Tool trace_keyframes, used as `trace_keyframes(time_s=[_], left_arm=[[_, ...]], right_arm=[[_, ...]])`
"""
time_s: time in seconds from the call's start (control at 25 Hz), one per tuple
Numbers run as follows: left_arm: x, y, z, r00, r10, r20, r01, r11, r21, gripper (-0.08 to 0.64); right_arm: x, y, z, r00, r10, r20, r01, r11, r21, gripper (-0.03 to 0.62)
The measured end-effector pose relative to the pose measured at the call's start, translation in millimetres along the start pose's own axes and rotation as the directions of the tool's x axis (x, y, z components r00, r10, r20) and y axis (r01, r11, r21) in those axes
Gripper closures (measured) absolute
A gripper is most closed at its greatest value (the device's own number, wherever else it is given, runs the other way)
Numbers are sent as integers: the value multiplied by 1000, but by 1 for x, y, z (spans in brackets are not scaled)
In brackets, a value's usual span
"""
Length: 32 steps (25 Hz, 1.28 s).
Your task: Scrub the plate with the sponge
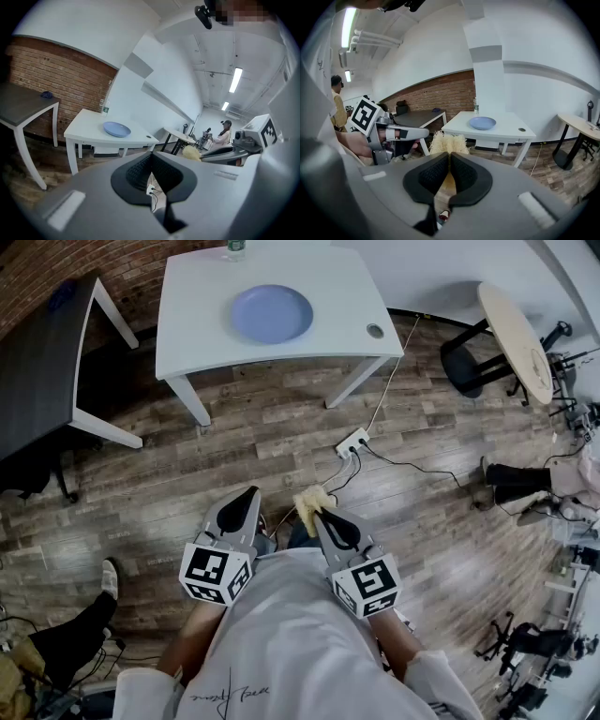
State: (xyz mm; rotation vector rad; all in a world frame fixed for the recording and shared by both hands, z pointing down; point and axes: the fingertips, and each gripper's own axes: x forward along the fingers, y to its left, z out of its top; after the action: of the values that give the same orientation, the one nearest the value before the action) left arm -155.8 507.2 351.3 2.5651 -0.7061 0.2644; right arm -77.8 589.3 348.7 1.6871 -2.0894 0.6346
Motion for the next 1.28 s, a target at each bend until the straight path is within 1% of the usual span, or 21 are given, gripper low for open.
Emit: trace_keyframes(time_s=[0.2,0.44,0.72,0.88,0.96,1.12,1.28], left_arm=[[9,7,2,1000,-9,-14,9,1000,10,548],[26,23,6,1000,11,-27,-11,1000,-2,546],[75,53,27,995,74,-59,-74,997,7,546],[116,56,39,993,87,-81,-86,996,7,546],[141,56,49,991,96,-89,-94,995,25,546],[190,57,75,984,139,-108,-124,983,138,545],[226,63,89,975,177,-135,-155,975,162,546]], right_arm=[[14,-3,2,1000,13,-11,-13,1000,-1,574],[38,-19,9,997,61,-38,-62,998,-16,574],[83,-80,30,994,97,-42,-97,995,13,571],[102,-119,46,991,134,-27,-133,990,42,571],[111,-142,57,988,153,-17,-152,987,51,570],[134,-189,81,982,188,-2,-187,979,77,569],[158,-229,99,973,230,12,-230,968,97,568]])
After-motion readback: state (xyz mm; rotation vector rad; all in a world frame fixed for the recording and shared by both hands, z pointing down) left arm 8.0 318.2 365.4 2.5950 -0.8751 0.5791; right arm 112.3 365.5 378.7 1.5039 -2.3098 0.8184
